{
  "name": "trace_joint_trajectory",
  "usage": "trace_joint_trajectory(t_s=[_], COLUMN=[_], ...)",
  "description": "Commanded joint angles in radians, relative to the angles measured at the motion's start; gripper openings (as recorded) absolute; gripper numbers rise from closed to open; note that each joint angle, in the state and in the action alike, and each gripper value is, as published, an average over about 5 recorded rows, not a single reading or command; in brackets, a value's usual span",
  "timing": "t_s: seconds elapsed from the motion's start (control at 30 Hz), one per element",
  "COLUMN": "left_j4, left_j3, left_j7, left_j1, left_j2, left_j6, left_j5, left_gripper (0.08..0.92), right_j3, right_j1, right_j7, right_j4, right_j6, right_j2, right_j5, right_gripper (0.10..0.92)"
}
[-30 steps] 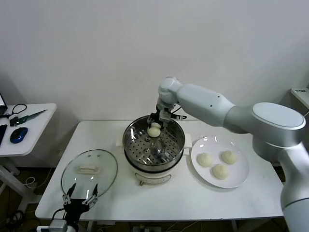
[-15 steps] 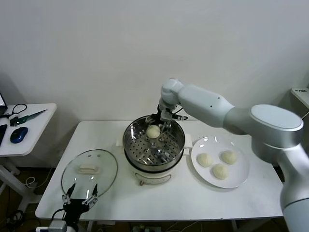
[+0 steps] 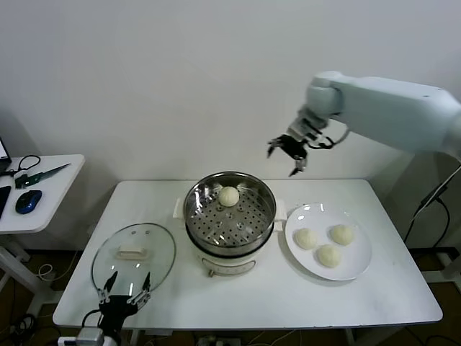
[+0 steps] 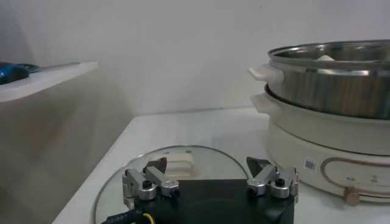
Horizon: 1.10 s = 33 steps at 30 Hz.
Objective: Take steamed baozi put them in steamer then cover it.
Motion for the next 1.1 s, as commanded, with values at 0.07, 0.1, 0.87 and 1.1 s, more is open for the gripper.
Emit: trace_joint_trajectory(t_s=[0.07,0.1,0.87,1.1], left_j4=[-0.002,-0.002,0.002,0.008], left_j3=[0.004,0.004,0.006,-0.001], left_j7=[0.0,0.0,-0.001,-0.001], left_j1=[-0.008,-0.01,-0.003,0.001], left_j2=[-0.002,-0.003,-0.025,-0.02], left_j6=[0.001,0.003,0.006,0.003], left_j5=[-0.001,-0.001,0.016,0.012], left_gripper=[0.823,0.823,0.823,0.823], right_j3=[-0.11,-0.062,0.378,0.384], right_j1=[-0.067,-0.124,-0.656,-0.677], right_j7=[0.089,0.104,0.175,0.173], right_j4=[0.227,0.227,-0.162,-0.235], right_j6=[-0.378,-0.395,-0.436,-0.429], right_j2=[-0.323,-0.33,-0.002,0.048], right_j5=[0.149,0.145,0.006,-0.025], right_gripper=[0.823,0.823,0.823,0.823])
